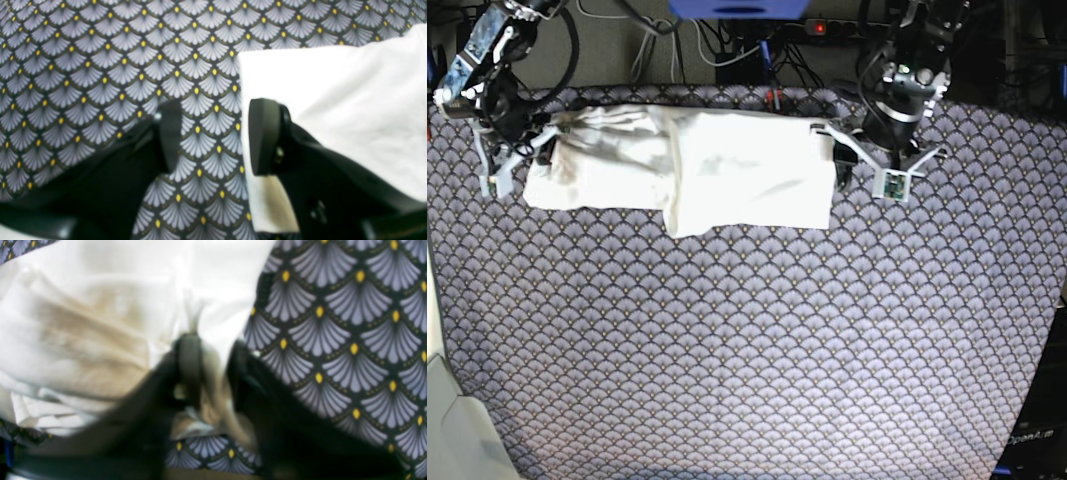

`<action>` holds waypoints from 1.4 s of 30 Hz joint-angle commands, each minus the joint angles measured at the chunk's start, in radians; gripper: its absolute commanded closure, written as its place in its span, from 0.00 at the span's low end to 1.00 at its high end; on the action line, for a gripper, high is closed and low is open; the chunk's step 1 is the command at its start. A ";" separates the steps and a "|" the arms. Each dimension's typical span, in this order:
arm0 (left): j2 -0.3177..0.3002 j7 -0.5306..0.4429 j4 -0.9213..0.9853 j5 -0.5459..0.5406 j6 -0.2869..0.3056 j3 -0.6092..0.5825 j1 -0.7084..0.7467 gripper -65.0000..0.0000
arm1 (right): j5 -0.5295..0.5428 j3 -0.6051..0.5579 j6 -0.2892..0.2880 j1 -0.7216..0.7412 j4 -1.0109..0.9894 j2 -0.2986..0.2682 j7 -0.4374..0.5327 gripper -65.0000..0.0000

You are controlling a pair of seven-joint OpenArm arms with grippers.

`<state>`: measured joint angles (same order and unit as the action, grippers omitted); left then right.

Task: Fold the T-shirt properly
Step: 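Release the folded shirt and raise both grippers, then grasp the folded end of the white shirt with the right gripper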

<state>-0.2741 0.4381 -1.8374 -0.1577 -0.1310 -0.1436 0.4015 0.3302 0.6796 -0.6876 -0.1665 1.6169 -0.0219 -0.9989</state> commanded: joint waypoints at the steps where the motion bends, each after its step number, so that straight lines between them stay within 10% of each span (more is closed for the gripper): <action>1: -0.006 -0.022 -0.020 0.007 -0.002 0.003 -0.003 0.52 | 0.005 0.001 -0.011 0.008 0.013 -0.014 -0.005 1.00; 16: 0.000 -0.022 -0.021 0.002 0.001 0.052 0.024 0.52 | 0.010 -0.105 -0.011 -0.025 0.326 -0.026 -0.004 1.00; 42: 0.003 -0.022 -0.043 0.002 0.004 0.215 0.107 0.52 | 0.116 -0.490 -0.011 -0.092 0.411 0.113 0.007 1.00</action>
<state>-0.2653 0.4385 -1.8652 -0.1616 -0.1242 0.0696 0.5095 0.4240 0.1879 -0.6922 -0.2638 2.0083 0.0887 -1.0157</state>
